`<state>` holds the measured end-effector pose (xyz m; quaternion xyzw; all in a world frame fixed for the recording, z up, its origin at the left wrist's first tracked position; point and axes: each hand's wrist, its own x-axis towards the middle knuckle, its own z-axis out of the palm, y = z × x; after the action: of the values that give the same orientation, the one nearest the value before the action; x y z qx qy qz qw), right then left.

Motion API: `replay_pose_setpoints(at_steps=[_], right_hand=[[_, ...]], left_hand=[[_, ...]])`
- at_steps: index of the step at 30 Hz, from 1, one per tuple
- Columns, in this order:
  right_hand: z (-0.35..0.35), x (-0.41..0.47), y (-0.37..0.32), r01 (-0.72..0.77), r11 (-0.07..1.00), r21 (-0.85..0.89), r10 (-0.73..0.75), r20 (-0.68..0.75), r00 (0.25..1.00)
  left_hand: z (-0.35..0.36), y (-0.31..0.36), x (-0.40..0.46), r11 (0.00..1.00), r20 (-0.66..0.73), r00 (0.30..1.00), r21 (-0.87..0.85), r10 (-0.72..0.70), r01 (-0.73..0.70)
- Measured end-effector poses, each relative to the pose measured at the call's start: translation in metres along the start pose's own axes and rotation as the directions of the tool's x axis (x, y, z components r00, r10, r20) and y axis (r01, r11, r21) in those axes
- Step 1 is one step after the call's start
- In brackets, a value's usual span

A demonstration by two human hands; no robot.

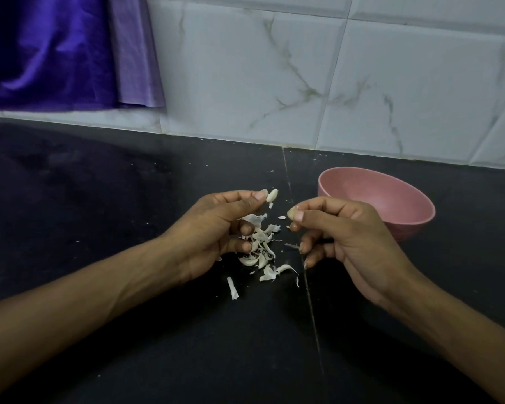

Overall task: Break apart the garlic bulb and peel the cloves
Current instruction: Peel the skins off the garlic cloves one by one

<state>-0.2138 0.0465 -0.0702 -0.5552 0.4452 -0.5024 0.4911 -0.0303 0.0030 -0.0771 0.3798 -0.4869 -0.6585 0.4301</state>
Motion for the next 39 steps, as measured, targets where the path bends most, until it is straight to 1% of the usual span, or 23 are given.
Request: replay_pose_setpoints(at_steps=[4, 8, 11, 14, 16, 21, 24, 29, 33, 35, 39], right_hand=[[0.0, 0.0, 0.0, 0.028, 0.999, -0.036, -0.028, -0.02, 0.999], [0.002, 0.0, 0.001, 0.094, 0.992, -0.085, -0.097, -0.033, 0.995], [0.003, 0.0, 0.003, 0.123, 0.985, -0.119, -0.125, -0.008, 0.992], [0.003, 0.001, 0.005, 0.155, 0.976, -0.153, -0.158, -0.007, 0.987], [0.002, 0.001, 0.005, 0.158, 0.976, -0.147, -0.163, -0.018, 0.987], [0.0, 0.002, 0.004, 0.092, 0.993, -0.074, -0.095, -0.031, 0.995], [0.0, 0.002, 0.003, 0.056, 0.998, -0.042, -0.058, -0.033, 0.998], [0.002, 0.001, 0.002, 0.032, 0.999, -0.029, -0.032, -0.006, 0.999], [0.003, 0.0, 0.0, -0.005, 1.0, 0.011, 0.005, 0.017, 1.0], [0.003, 0.001, -0.001, -0.053, 0.997, 0.051, 0.051, 0.036, 0.998], [0.004, 0.002, -0.005, -0.19, 0.962, 0.197, 0.172, 0.108, 0.979]], left_hand=[[0.0, -0.002, -0.001, 0.999, -0.002, 1.0, 0.044, 0.019, -0.018], [0.001, -0.005, -0.004, 0.988, 0.041, 0.997, 0.141, 0.063, -0.068], [0.003, -0.007, -0.007, 0.976, 0.076, 0.992, 0.191, 0.096, -0.109], [0.004, -0.007, -0.008, 0.969, 0.101, 0.989, 0.213, 0.104, -0.123], [0.004, -0.006, -0.009, 0.971, 0.106, 0.989, 0.204, 0.105, -0.125], [0.006, -0.003, -0.011, 0.978, 0.132, 0.985, 0.16, 0.114, -0.134], [0.006, -0.002, -0.011, 0.976, 0.147, 0.982, 0.166, 0.117, -0.141], [0.004, -0.003, -0.009, 0.977, 0.124, 0.986, 0.168, 0.111, -0.132], [0.005, -0.003, -0.009, 0.978, 0.147, 0.984, 0.163, 0.103, -0.127], [0.006, -0.002, -0.01, 0.978, 0.184, 0.978, 0.163, 0.099, -0.13], [0.007, 0.0, -0.012, 0.978, 0.273, 0.959, 0.17, 0.076, -0.125]])
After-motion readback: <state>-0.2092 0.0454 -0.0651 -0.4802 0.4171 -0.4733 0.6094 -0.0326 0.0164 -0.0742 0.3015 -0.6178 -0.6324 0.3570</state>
